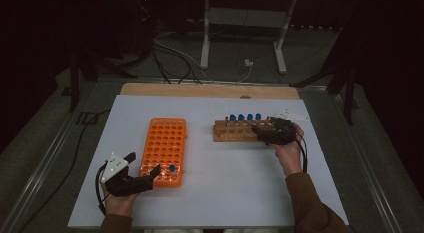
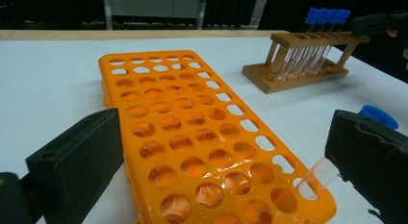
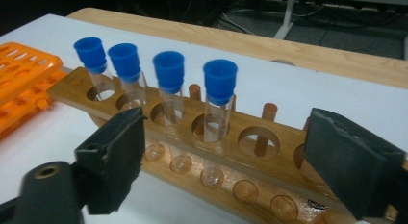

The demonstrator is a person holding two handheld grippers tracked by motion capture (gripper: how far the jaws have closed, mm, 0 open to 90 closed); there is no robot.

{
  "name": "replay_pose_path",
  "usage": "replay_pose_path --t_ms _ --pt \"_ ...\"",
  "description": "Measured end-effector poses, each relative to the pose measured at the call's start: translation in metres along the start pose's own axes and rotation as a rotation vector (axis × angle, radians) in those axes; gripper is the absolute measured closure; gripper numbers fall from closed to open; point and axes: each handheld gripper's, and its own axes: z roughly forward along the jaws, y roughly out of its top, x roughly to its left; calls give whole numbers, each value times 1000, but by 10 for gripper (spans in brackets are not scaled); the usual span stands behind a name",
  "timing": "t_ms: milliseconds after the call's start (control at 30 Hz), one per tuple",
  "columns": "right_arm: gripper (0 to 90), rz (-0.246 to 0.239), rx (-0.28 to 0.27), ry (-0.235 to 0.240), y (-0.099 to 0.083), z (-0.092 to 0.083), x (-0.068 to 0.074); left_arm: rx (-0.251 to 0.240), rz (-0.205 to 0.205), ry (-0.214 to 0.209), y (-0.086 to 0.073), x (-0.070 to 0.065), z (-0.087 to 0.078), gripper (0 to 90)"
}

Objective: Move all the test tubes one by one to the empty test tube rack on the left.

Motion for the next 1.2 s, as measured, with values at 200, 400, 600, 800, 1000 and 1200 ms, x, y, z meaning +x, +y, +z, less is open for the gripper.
replay_pose_path --t_ms 200,400,600,800,1000,1200 --pt "338 -8 -9 -9 0 4 -2 10 -6 2 -1 0 2 8" --pt "608 -65 -27 -23 0 9 1 20 -7 3 -2 0 4 8" --pt "711 -64 -38 -11 -1 16 2 22 -11 -3 -2 0 5 9" --pt "742 -67 -47 -19 -1 21 5 22 -12 -6 -2 0 6 9" --pt "770 -72 -54 -14 -2 23 10 26 -10 -7 -3 0 6 8" --pt "771 -68 -69 -17 1 17 9 25 -10 -4 -3 0 6 8"
